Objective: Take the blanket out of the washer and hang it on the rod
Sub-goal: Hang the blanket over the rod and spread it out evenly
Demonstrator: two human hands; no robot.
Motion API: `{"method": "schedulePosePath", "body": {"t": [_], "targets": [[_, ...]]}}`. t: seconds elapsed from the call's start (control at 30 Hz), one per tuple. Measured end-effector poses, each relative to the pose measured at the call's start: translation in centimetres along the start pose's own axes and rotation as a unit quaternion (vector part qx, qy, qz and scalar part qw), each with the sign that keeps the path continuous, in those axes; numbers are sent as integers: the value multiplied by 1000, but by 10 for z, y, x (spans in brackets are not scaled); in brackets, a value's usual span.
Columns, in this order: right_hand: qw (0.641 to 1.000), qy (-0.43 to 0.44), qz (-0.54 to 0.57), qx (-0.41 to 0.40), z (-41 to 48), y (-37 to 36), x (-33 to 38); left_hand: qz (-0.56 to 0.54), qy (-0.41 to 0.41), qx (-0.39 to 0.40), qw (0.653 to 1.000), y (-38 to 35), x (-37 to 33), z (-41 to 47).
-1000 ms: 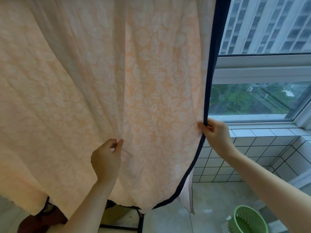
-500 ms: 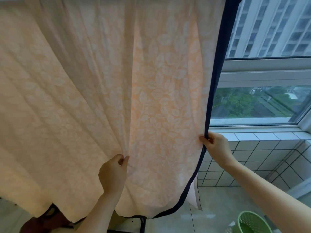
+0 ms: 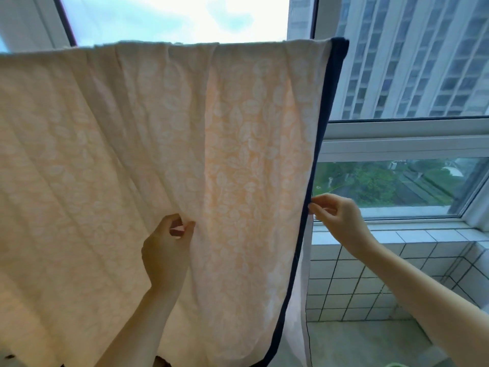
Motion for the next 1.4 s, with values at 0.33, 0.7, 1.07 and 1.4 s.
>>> {"method": "schedulePosePath", "body": {"t": [0.33,0.7,1.07,1.4], "targets": [[990,85,103,-42,44,44,107,-68,-129,-91,985,53,-114,71],[979,146,74,-125,79,111,178,37,-431,-106,896,49,-274,97],[961,228,-116,-102,97,109,239,-68,-407,-2,911,40,-294,142],[946,218,-211,-112,136,113,274,-58,-294,67,952,29,-303,201]]}}
Point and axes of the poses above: each hand's wrist, its own z-axis towards the middle knuckle, its own y-axis out of the back of the hand, x = y × z, the point moved 10 cm from there along z, towards the middle knuckle, and after that the axes turned 1 degree about -y, right-handed, at the moved point
